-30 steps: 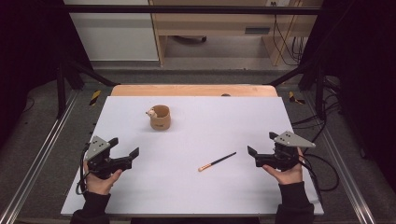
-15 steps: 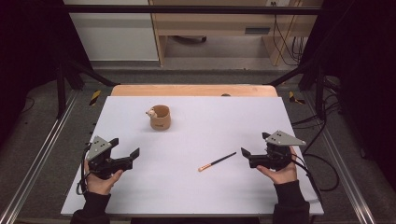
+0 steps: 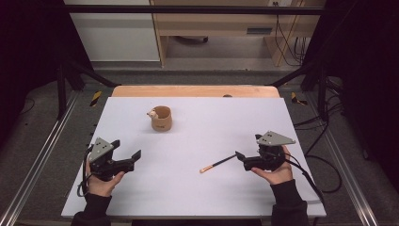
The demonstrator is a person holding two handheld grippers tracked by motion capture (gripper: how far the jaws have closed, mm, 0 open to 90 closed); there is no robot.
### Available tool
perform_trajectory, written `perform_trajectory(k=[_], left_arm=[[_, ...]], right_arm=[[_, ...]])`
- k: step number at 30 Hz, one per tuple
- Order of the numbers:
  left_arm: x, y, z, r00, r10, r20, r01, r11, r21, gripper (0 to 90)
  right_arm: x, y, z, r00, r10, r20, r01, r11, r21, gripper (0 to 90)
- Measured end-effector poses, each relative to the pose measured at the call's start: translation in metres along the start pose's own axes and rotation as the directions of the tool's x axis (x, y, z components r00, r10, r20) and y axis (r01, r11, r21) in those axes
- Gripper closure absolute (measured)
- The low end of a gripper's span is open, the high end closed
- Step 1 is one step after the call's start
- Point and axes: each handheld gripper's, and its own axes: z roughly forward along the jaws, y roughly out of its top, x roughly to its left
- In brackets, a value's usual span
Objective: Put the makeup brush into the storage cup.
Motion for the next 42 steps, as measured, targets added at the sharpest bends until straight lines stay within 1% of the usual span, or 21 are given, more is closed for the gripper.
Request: perform_trajectory(k=[5, 6, 7, 8, 11, 17, 20, 21, 22, 24, 25, 26, 27, 30, 34, 35, 37, 38, 41, 42], left_arm=[[0.000, 0.000, 0.000, 1.0000, 0.005, 0.000, -0.005, 1.0000, 0.005, 10.1], [0.000, 0.000, 0.001, 1.0000, 0.007, 0.000, -0.007, 1.0000, 0.007, 10.1], [0.000, 0.000, 0.001, 1.0000, 0.008, 0.000, -0.008, 0.9999, 0.007, 10.1], [0.000, 0.000, 0.001, 1.0000, 0.008, 0.001, -0.008, 0.9999, 0.007, 10.1], [-0.001, 0.000, 0.000, 1.0000, 0.008, 0.002, -0.008, 0.9999, 0.006, 10.1], [-0.002, 0.000, 0.001, 0.9999, 0.011, 0.005, -0.011, 0.9999, 0.010, 10.1], [-0.002, 0.000, 0.001, 0.9999, 0.011, 0.005, -0.011, 0.9999, 0.011, 10.1], [-0.002, 0.000, 0.001, 0.9999, 0.011, 0.004, -0.011, 0.9999, 0.011, 10.1], [-0.002, -0.001, 0.001, 0.9999, 0.014, 0.005, -0.014, 0.9998, 0.012, 10.1], [-0.002, -0.001, 0.001, 0.9998, 0.016, 0.006, -0.016, 0.9998, 0.013, 10.2], [-0.002, -0.001, 0.002, 0.9999, 0.015, 0.006, -0.015, 0.9998, 0.013, 10.3], [-0.002, -0.001, 0.002, 0.9999, 0.015, 0.006, -0.015, 0.9998, 0.013, 10.3], [-0.002, -0.001, 0.002, 0.9999, 0.016, 0.006, -0.016, 0.9998, 0.013, 10.3], [-0.002, -0.001, 0.001, 0.9999, 0.014, 0.006, -0.014, 0.9998, 0.013, 10.3], [-0.002, 0.000, 0.001, 0.9999, 0.013, 0.006, -0.013, 0.9999, 0.011, 10.2], [-0.003, 0.000, 0.001, 0.9999, 0.014, 0.006, -0.014, 0.9998, 0.012, 10.2], [-0.003, 0.000, 0.001, 0.9999, 0.014, 0.007, -0.014, 0.9998, 0.013, 10.2], [-0.003, 0.000, 0.001, 0.9999, 0.015, 0.007, -0.015, 0.9998, 0.014, 10.2], [-0.003, 0.000, 0.002, 0.9999, 0.015, 0.008, -0.015, 0.9998, 0.015, 10.2], [-0.003, 0.000, 0.002, 0.9998, 0.015, 0.008, -0.015, 0.9998, 0.015, 10.2]], right_arm=[[0.008, 0.006, 0.013, 0.9990, -0.031, -0.032, 0.032, 0.999, 0.031, 6.6], [0.008, 0.006, 0.013, 0.9990, -0.031, -0.032, 0.032, 0.999, 0.031, 6.6], [0.010, 0.007, 0.017, 0.9982, -0.044, -0.040, 0.045, 0.998, 0.039, 7.1], [0.010, 0.007, 0.017, 0.9982, -0.044, -0.040, 0.045, 0.998, 0.039, 7.1], [0.014, 0.009, 0.025, 0.9973, -0.052, -0.052, 0.055, 0.997, 0.057, 7.4], [0.016, 0.009, 0.034, 0.9966, -0.051, -0.065, 0.056, 0.995, 0.077, 8.2], [0.018, 0.006, 0.041, 0.9957, -0.054, -0.075, 0.061, 0.993, 0.098, 8.8], [0.018, 0.006, 0.041, 0.9957, -0.054, -0.075, 0.061, 0.993, 0.098, 8.8], [0.019, 0.005, 0.045, 0.9949, -0.056, -0.083, 0.065, 0.992, 0.111, 9.0], [0.020, 0.004, 0.047, 0.9947, -0.056, -0.086, 0.066, 0.991, 0.117, 9.2], [0.021, 0.002, 0.051, 0.9933, -0.060, -0.098, 0.073, 0.989, 0.129, 10.0], [0.021, 0.002, 0.051, 0.9933, -0.060, -0.098, 0.073, 0.989, 0.129, 10.0], [0.022, 0.001, 0.054, 0.9924, -0.066, -0.104, 0.081, 0.987, 0.141, 10.3], [0.023, 0.000, 0.056, 0.9918, -0.062, -0.111, 0.078, 0.986, 0.146, 10.7], [0.026, -0.003, 0.062, 0.9900, -0.066, -0.124, 0.086, 0.983, 0.164, 11.3], [0.027, -0.005, 0.065, 0.9888, -0.071, -0.132, 0.093, 0.981, 0.173, 11.6], [0.027, -0.006, 0.066, 0.9881, -0.071, -0.136, 0.095, 0.980, 0.177, 12.1], [0.029, -0.008, 0.069, 0.9867, -0.074, -0.145, 0.101, 0.977, 0.190, 13.0], [0.030, -0.009, 0.072, 0.9853, -0.078, -0.152, 0.107, 0.975, 0.195, 13.6], [0.031, -0.011, 0.074, 0.9849, -0.075, -0.156, 0.107, 0.973, 0.205, 14.5]])
